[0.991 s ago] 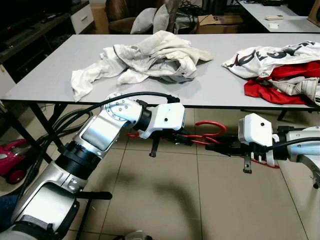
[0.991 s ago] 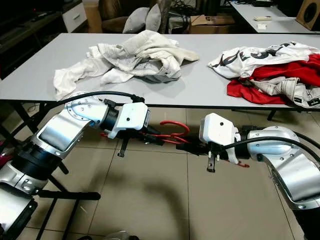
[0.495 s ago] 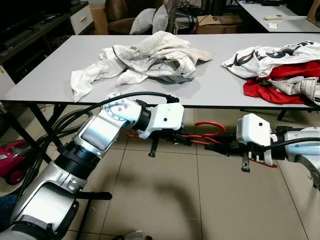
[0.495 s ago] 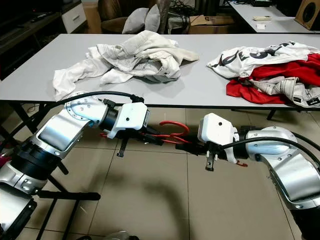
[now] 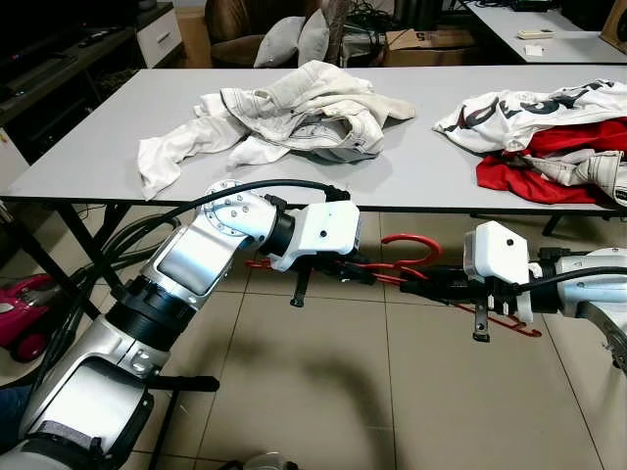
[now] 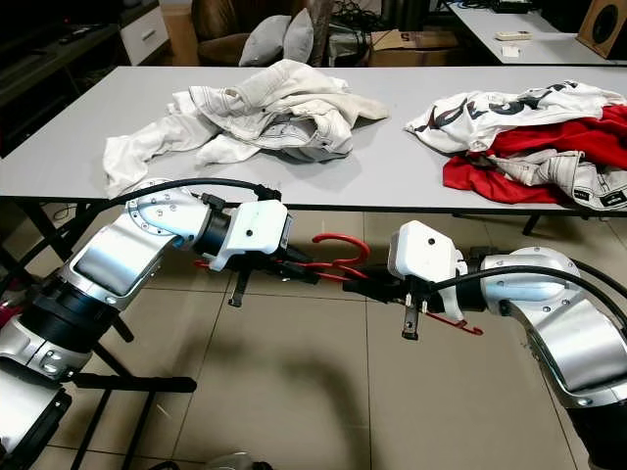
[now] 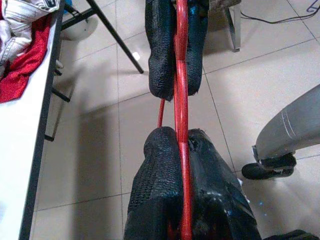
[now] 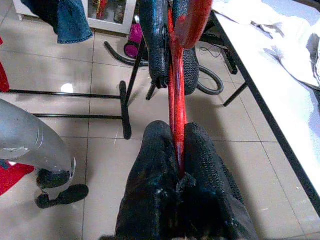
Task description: Hang hanger
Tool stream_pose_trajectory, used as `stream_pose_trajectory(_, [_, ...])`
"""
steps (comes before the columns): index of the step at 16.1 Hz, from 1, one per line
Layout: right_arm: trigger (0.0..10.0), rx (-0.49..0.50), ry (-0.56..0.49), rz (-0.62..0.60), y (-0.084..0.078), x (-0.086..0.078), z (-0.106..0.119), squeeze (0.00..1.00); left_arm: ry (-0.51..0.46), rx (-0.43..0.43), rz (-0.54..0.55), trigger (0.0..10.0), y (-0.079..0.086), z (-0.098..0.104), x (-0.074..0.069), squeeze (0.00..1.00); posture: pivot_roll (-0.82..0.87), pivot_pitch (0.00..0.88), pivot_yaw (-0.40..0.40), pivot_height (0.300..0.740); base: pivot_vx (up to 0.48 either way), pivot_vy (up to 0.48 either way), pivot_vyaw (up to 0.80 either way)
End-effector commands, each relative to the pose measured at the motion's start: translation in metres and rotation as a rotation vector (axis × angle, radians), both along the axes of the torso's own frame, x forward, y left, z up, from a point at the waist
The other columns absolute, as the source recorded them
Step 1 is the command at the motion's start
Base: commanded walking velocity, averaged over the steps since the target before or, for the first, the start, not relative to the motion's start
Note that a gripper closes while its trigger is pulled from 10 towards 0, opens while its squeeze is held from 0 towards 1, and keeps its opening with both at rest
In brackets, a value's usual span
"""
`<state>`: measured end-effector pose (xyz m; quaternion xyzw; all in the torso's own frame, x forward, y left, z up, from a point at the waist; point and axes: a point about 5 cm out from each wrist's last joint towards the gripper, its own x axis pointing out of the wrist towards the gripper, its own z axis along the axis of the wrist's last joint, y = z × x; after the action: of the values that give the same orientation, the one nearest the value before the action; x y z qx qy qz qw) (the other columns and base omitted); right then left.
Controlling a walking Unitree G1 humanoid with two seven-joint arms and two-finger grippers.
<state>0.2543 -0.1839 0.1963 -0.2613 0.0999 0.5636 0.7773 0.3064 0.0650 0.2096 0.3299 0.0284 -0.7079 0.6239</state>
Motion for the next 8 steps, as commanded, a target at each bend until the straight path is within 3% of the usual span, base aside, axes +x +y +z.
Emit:
stream_pose_trajectory(1, [0.0,0.000,0.007,-0.003,0.000,0.003,0.000,0.00,-0.052,-0.033,-0.037,0.0,-0.003,0.014,-0.001,0.00,-0.08,0.000,0.076,0.740,0.000,0.000,0.00])
stream_pose_trajectory(2, [0.0,0.004,0.008,0.002,-0.001,0.002,0.001,0.00,-0.042,-0.095,-0.024,10.0,-0.004,0.017,0.001,0.00,-0.08,0.000,0.069,0.740,0.000,0.000,0.00])
stream_pose_trajectory(3, [0.0,0.004,0.010,0.006,-0.001,0.002,0.000,0.00,0.003,-0.138,-0.032,10.0,-0.003,0.019,0.000,0.00,-0.08,0.000,0.069,0.740,0.000,0.000,0.00])
stream_pose_trajectory(4, [0.0,-0.006,0.028,0.022,-0.003,-0.002,-0.002,0.00,0.070,-0.173,-0.067,10.0,0.004,0.018,0.000,1.00,-0.08,0.000,0.063,0.740,0.000,0.000,0.00])
stream_pose_trajectory(8, [0.0,-0.009,0.051,0.018,-0.007,-0.006,-0.005,0.00,0.073,-0.165,-0.071,10.0,0.014,0.017,0.002,1.00,-0.08,0.000,0.067,0.740,0.000,0.000,0.00])
